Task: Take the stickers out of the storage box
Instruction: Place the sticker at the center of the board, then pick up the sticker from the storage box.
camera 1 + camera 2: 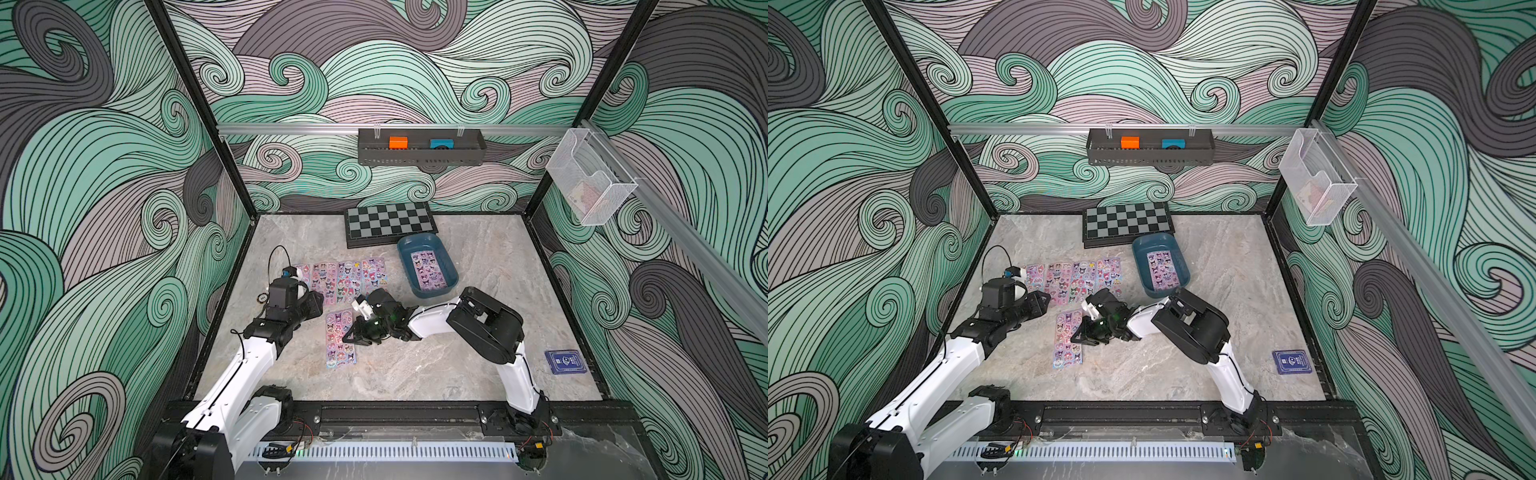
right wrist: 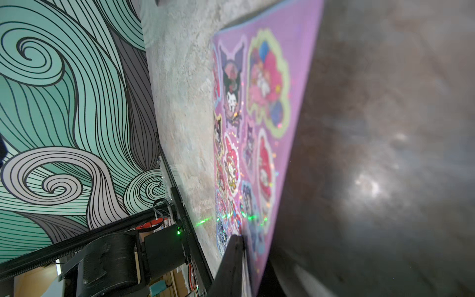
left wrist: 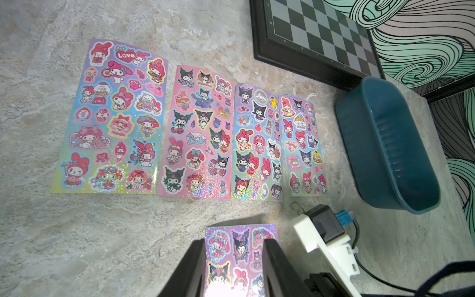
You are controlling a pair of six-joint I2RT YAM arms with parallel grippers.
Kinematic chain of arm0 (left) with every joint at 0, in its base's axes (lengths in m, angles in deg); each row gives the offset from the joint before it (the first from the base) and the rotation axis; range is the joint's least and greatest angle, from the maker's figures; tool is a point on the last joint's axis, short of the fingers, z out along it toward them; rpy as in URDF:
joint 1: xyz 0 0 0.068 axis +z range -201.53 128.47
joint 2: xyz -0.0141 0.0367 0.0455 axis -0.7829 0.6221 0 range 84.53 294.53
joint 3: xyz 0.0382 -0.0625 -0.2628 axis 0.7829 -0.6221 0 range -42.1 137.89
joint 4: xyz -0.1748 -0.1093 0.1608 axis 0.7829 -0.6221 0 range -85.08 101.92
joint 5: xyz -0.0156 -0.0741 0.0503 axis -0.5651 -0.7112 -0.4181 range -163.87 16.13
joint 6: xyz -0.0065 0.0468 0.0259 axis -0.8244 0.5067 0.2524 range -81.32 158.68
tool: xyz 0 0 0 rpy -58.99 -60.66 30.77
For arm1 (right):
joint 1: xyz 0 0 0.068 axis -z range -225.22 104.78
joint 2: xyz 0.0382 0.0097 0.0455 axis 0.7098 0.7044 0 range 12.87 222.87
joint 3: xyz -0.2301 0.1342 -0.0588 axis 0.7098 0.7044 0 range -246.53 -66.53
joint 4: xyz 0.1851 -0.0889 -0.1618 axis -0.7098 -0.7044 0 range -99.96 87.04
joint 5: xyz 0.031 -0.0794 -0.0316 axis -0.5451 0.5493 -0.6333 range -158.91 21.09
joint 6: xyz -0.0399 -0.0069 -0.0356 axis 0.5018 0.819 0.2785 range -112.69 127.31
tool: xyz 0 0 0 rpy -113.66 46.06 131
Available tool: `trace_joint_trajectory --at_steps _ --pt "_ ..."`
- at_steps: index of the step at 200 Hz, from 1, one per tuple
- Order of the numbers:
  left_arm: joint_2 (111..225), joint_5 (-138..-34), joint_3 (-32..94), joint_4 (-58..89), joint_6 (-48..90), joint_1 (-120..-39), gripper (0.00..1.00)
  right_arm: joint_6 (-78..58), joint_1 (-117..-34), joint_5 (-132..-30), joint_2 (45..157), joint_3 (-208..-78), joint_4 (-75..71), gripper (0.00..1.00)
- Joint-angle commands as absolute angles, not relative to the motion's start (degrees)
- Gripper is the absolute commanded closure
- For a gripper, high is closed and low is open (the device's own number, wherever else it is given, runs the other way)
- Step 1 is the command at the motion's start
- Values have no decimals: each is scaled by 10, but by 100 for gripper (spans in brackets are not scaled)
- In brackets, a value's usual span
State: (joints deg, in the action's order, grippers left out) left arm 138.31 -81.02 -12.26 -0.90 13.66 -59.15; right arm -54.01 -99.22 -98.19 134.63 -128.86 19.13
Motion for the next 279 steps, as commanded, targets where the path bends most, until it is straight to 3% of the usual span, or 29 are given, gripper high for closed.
trace_joint_trajectory --at_steps 1,21,61,134,184,231,279 --pt "1381 -830 -108 -1 148 -588 59 -543 -993 -948 1363 -1300 167 87" --pt "1380 -832 -110 0 149 -588 59 -543 -994 -954 1369 -1305 166 83" --pt "1378 -838 -110 1 151 -588 59 -532 -995 -948 1354 -1293 151 60" --pt "1378 -841 -112 4 152 -588 59 -482 -992 -892 1265 -1237 89 46" --pt "1380 -846 -113 6 153 -589 59 -409 -984 -837 1185 -1236 12 32" --pt "1396 -874 -113 19 155 -588 59 -306 -903 -820 1078 -1218 -65 31" --pt "1447 -972 -110 77 144 -591 58 -175 -775 -823 1007 -1260 -217 20"
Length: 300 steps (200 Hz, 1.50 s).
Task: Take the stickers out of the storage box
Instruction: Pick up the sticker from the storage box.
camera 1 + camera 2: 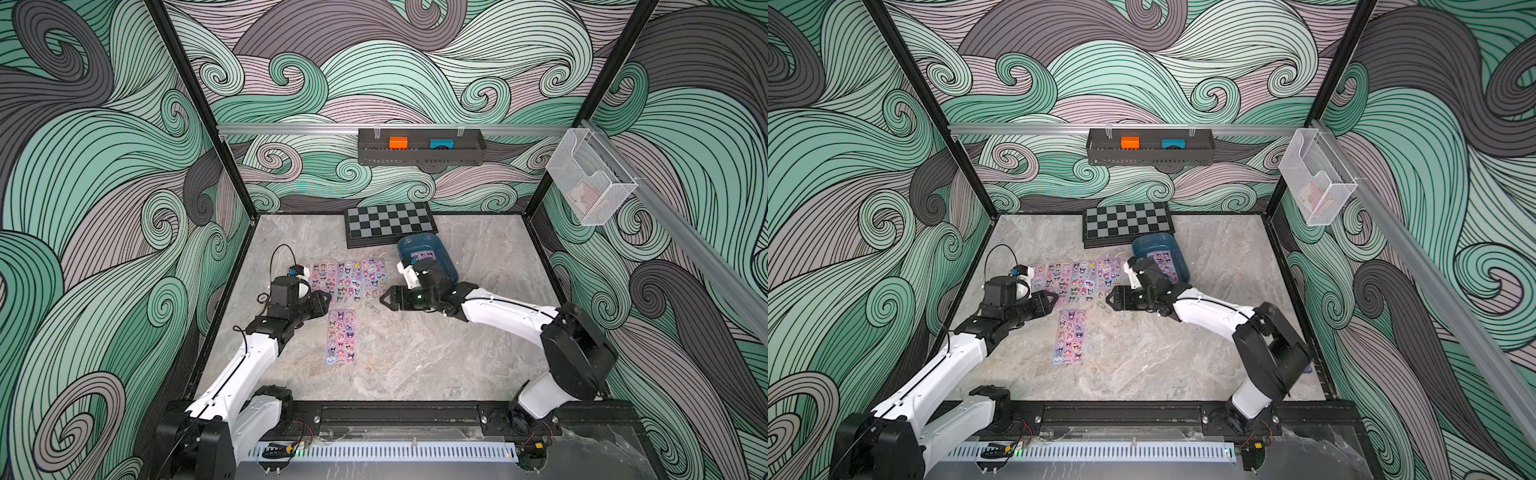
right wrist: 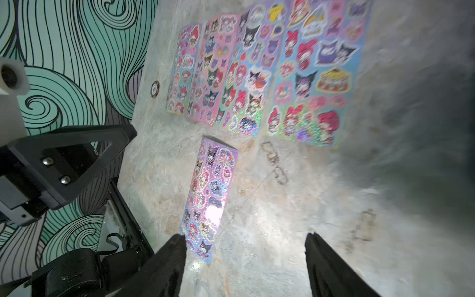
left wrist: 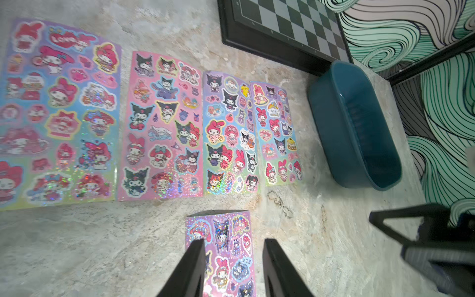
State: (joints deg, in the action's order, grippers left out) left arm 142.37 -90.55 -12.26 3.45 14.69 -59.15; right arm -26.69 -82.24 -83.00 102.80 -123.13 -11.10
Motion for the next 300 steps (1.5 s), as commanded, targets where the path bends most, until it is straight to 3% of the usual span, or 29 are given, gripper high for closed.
trace_joint_trajectory --at_steps 1,55,133,219,259,300 --pt "1449 -973 -110 79 144 -591 59 -173 -772 -823 1007 -1261 -220 20" --pt "1526 -1003 -52 114 112 -642 58 -78 -644 -810 1084 -1355 -354 9" --pt "1656 -1013 -19 147 153 -713 58 -2 -674 -693 1286 -1568 -489 4" --pt "1641 -1010 -9 118 175 -720 57 21 -673 -622 1421 -1678 -530 1" --pt "1640 -1013 -9 116 178 -722 57 26 -672 -618 1454 -1684 -531 7" --pt "1644 -1019 -5 114 179 -723 57 28 -672 -603 1447 -1674 -530 26"
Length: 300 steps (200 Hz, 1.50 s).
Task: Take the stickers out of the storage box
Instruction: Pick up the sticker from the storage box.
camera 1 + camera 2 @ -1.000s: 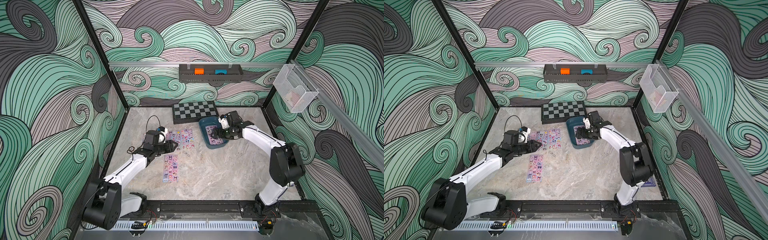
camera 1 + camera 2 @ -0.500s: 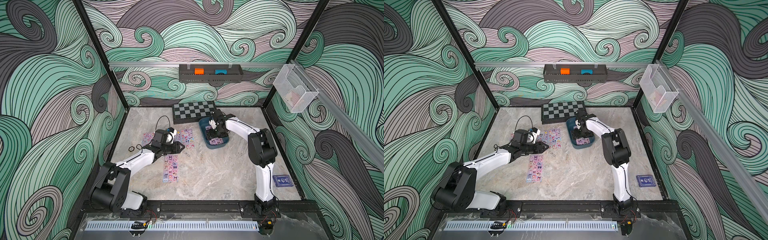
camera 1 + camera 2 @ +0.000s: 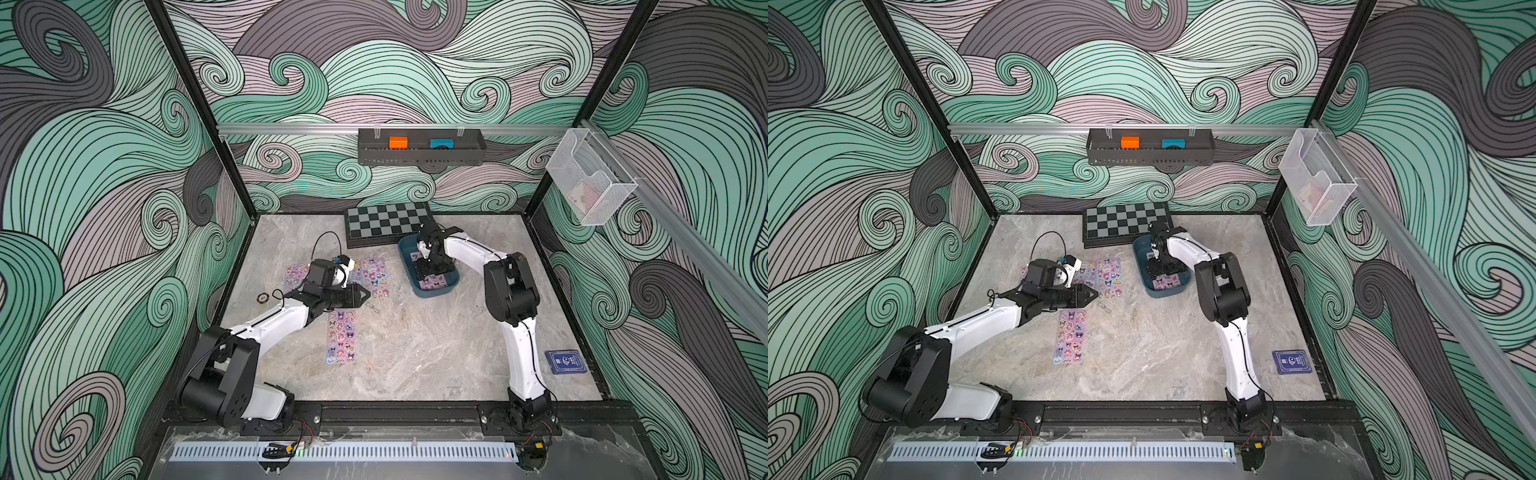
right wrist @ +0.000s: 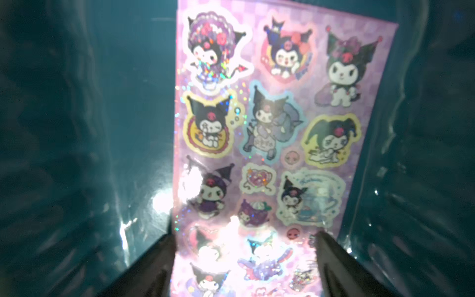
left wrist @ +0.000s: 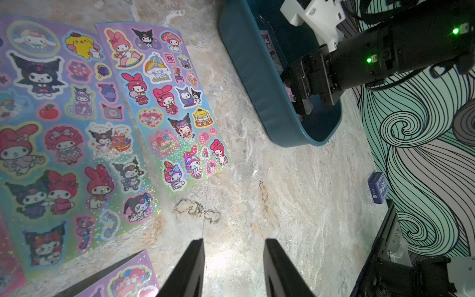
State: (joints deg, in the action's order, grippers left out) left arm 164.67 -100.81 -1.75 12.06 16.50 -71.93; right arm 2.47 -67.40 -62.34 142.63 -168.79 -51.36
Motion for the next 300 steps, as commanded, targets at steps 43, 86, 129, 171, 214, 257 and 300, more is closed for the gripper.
trace_joint_trajectory --at_steps 43,86,129,171,214,257,300 --pt "1645 -1020 -5 114 180 -724 57 28 -672 -588 1421 -1666 -521 47" --pt "1646 -1021 -3 112 182 -724 57 28 -672 -599 1404 -1666 -515 54" --pt "1654 -1019 0 111 183 -725 57 25 -672 -614 1376 -1666 -515 58" --pt "1653 -1018 0 110 184 -728 57 21 -671 -626 1331 -1645 -500 63" --pt "1652 -1016 0 110 185 -730 57 16 -668 -644 1304 -1640 -500 63" --pt "1653 -1017 0 109 186 -731 57 10 -664 -667 1286 -1632 -497 69" --pt "1649 -1014 -1 109 187 -731 57 6 -664 -673 1238 -1588 -471 71"
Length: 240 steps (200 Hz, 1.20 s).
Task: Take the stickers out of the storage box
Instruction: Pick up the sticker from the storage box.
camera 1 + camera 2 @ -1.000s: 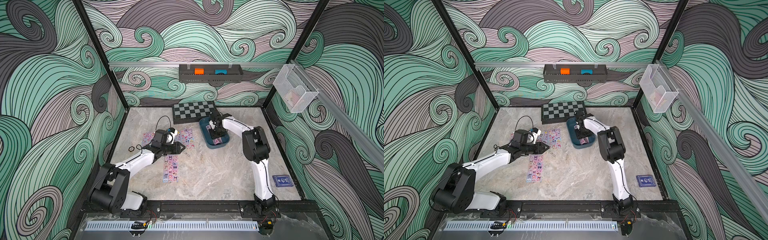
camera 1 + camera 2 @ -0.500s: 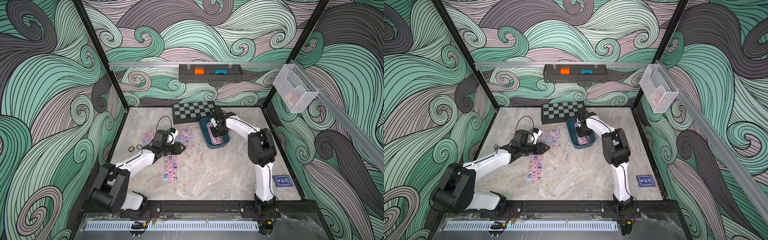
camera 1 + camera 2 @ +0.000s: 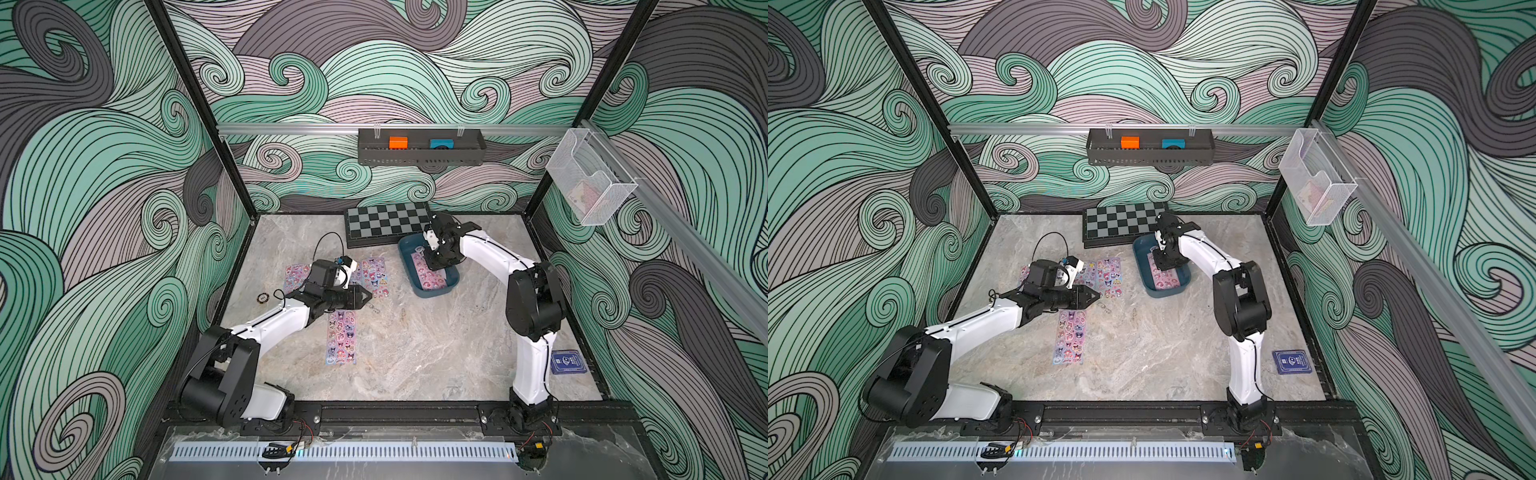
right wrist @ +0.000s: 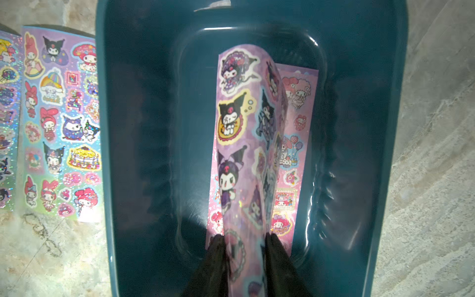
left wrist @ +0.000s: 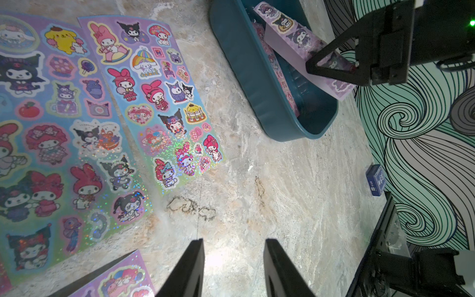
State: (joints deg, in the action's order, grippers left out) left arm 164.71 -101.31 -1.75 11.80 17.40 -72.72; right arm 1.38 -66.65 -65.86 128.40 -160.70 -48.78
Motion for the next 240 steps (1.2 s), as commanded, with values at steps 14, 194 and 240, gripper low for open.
trace_joint_trajectory --at_steps 14,194,240 --pt "1654 -1019 3 111 184 -731 57 6 -664 -676 1214 -1565 -457 72" --pt "1796 -1126 185 412 -241 -749 49 -21 -750 -701 902 -1363 -317 79" --pt "1769 -1118 162 429 -246 -763 49 -29 -768 -729 910 -1369 -319 79"
